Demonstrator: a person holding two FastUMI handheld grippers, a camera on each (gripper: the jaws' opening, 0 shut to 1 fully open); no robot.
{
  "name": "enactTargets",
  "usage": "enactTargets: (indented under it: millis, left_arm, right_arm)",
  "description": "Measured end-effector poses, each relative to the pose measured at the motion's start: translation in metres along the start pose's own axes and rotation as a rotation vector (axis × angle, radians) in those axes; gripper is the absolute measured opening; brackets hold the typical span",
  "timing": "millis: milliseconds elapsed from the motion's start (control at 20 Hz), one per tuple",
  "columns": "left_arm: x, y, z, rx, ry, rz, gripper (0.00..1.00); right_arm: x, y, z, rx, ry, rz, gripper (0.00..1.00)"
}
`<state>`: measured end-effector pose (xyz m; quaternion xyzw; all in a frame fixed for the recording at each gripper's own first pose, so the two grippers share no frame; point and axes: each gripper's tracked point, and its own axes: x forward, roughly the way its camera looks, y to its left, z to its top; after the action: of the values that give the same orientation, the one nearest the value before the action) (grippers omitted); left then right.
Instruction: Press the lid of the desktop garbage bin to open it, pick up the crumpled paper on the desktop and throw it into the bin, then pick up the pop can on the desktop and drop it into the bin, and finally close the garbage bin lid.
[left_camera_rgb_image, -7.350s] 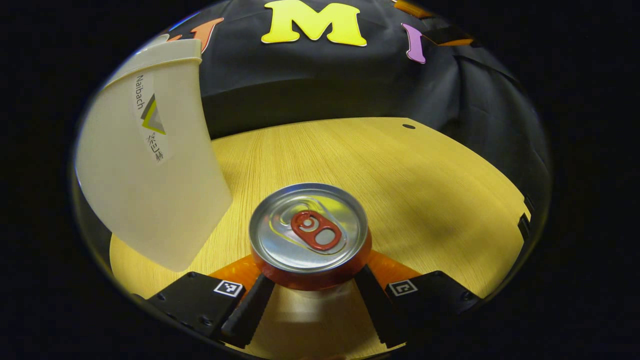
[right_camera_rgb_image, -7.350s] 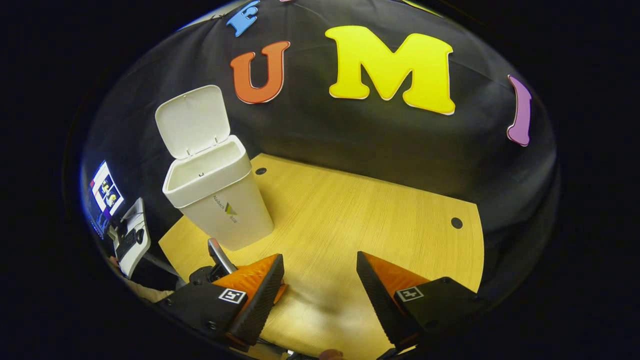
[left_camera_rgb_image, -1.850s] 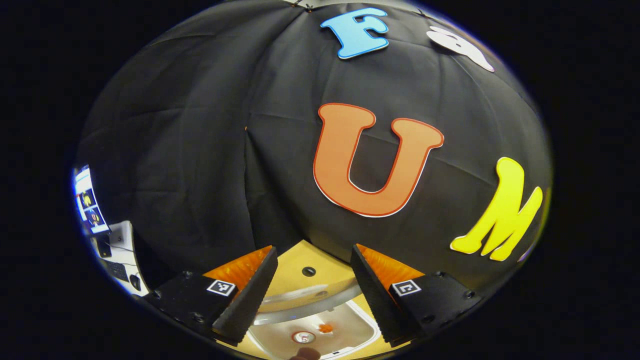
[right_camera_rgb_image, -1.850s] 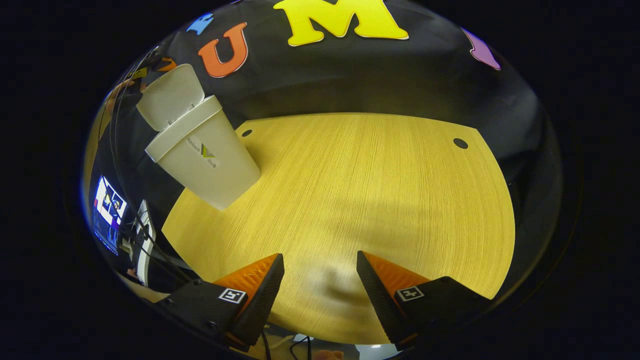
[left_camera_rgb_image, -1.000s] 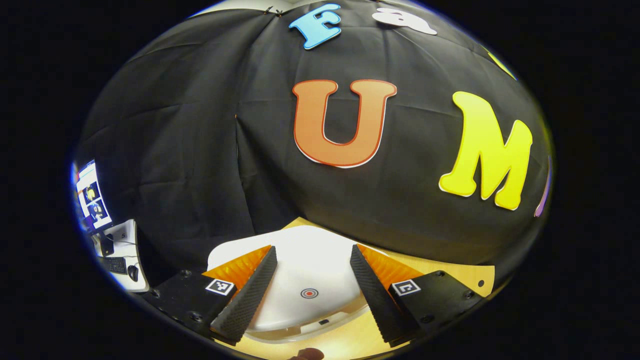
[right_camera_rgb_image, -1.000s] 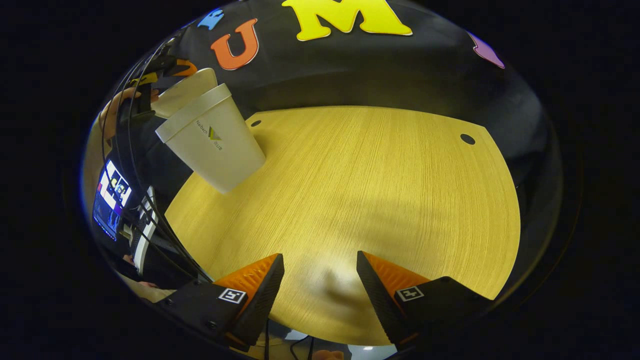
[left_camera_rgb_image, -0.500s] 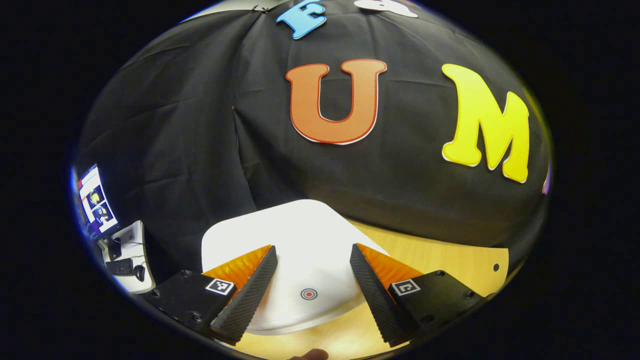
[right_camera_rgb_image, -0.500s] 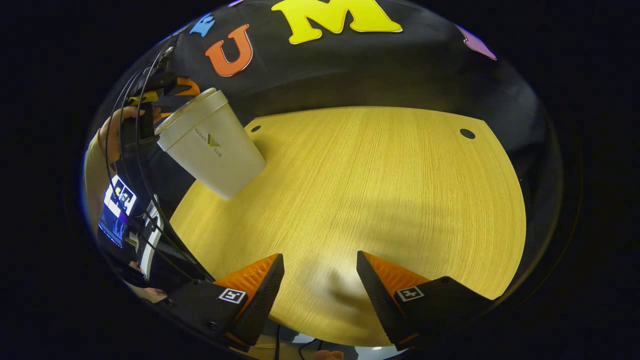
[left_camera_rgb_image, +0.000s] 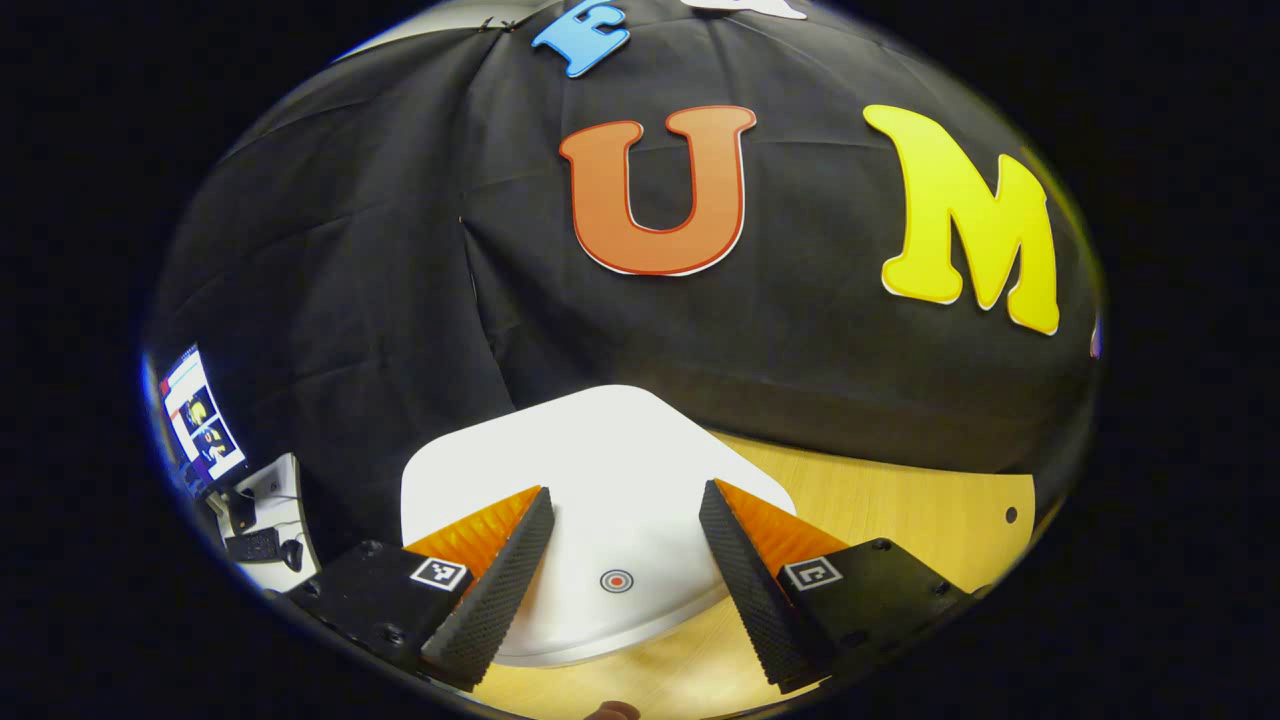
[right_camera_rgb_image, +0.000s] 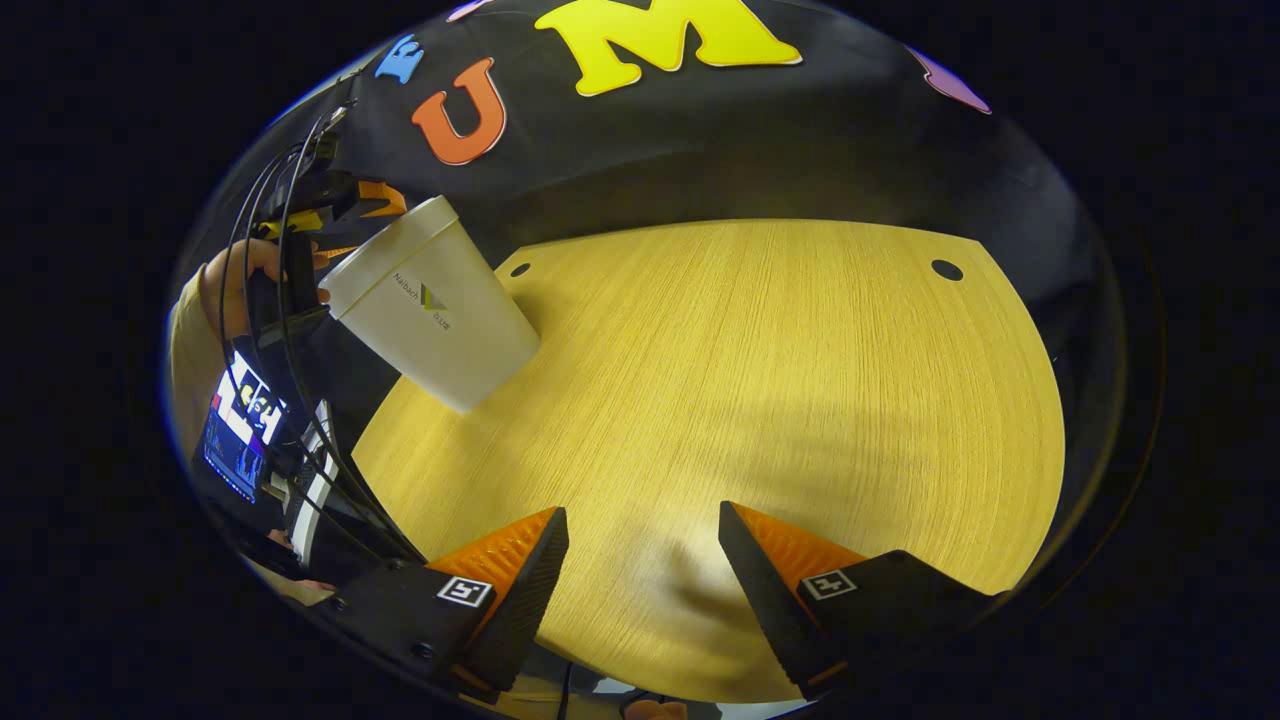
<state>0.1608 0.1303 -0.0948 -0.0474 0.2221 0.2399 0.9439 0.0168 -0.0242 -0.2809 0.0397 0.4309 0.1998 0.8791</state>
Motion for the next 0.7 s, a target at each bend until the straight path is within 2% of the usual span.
enactTargets:
  millis: [300, 350, 400, 550, 600, 700]
  left_arm:
    - [-0.002, -0.002, 0.0, -0.022, 0.016, -0.028, 0.99]
    - [-0.003, -0.003, 0.003, -0.024, -0.007, -0.029, 0.99]
    - [-0.004, -0.002, 0.005, -0.025, -0.023, -0.032, 0.98]
    - [-0.005, -0.005, 0.01, -0.063, -0.032, -0.061, 0.98]
    - [-0.01, -0.004, 0.014, -0.058, -0.04, -0.066, 0.98]
    - [-0.019, -0.007, 0.03, -0.015, -0.083, -0.076, 0.98]
  right_arm:
    - [0.004, -0.002, 0.005, 0.013, -0.016, 0.005, 0.95]
    - [0.003, -0.003, 0.005, -0.001, -0.019, -0.003, 0.96]
    - [0.002, -0.004, 0.006, -0.019, -0.024, -0.016, 0.91]
    - [-0.011, 0.007, 0.015, -0.067, -0.051, -0.024, 0.91]
    - [-0.018, 0.01, 0.02, -0.085, -0.073, -0.027, 0.96]
    - [-0.033, 0.019, 0.034, -0.139, -0.121, -0.042, 0.95]
